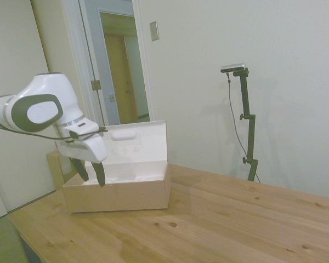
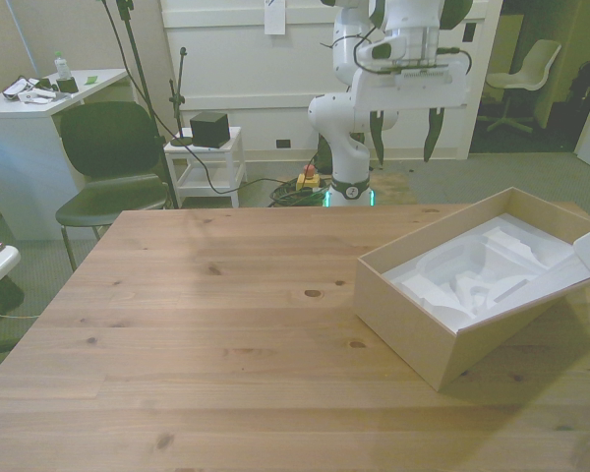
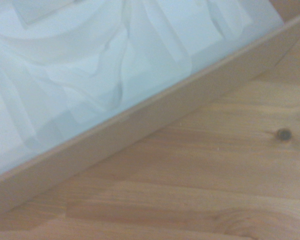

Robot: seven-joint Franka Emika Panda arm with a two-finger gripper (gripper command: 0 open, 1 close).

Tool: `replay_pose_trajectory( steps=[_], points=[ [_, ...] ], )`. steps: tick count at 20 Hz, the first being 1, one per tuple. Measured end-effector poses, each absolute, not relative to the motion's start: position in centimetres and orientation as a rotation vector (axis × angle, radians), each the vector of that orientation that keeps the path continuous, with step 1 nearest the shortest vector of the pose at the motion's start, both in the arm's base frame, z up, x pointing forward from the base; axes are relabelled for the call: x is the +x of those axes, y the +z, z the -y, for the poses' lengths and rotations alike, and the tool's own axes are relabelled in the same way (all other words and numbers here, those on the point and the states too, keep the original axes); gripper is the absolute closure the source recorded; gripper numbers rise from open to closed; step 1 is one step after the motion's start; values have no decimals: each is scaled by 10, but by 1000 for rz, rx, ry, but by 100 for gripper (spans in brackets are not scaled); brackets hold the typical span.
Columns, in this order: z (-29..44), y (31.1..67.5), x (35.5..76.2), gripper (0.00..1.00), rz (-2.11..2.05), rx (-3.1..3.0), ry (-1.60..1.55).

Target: Close the box

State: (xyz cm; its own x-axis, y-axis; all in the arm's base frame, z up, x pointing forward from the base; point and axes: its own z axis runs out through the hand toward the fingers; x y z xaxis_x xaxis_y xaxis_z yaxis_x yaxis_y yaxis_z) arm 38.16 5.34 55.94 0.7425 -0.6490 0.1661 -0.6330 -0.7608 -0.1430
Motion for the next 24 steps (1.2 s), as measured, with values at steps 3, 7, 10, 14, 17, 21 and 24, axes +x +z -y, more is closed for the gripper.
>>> replay_pose_trajectory(
  steps=[3, 7, 10, 14, 17, 21, 24],
  points=[
    [-65, 590, 381, 0, -1025, -2866, -344],
    [-75, 644, 366, 0, -988, -2856, -401],
    [-82, 679, 357, 0, -960, -2835, -473],
    [-93, 696, 380, 0, -894, -2809, -579],
    [-104, 705, 415, 0, -774, -2780, -733],
    [-127, 709, 448, 0, -631, -2742, -897],
    [-137, 709, 466, 0, -579, -2738, -932]
  ],
)
